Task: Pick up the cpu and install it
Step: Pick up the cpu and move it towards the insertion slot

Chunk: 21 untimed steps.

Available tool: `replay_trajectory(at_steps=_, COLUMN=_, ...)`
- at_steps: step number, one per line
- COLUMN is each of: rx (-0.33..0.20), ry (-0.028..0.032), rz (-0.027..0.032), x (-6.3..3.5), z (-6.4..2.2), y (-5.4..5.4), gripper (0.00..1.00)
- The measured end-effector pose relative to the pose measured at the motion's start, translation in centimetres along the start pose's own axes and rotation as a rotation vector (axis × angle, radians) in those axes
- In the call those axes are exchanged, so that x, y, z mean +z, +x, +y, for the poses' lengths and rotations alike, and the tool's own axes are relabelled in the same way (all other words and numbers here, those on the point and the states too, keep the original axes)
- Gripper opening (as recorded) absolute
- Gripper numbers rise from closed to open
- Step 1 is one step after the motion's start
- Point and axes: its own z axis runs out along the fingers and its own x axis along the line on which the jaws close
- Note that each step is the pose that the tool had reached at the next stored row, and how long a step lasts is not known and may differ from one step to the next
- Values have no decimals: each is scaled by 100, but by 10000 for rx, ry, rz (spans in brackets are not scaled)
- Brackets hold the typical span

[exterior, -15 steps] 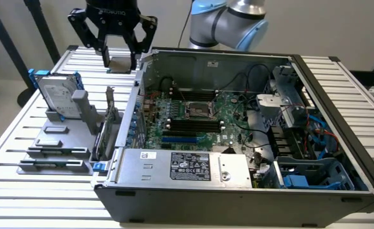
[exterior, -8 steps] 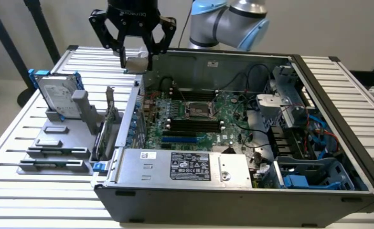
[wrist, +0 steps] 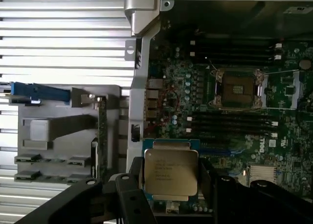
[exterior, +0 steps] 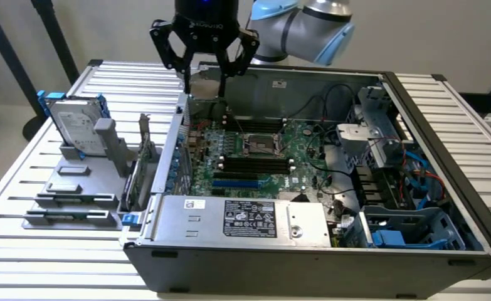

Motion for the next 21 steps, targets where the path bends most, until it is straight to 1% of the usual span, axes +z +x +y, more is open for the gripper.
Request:
replay_trajectory(at_steps=3, rx=-1, ry=0, rz=0, x=49, z=49, y=-143, gripper=55)
replay_trajectory(at_steps=6, rx=0, ry=-1, rz=0, x=98, z=118, y=-280, gripper=55)
replay_trajectory(at_steps=21, rx=-2, ry=-2, rz=-1, x=359, z=534, y=-891, gripper=55)
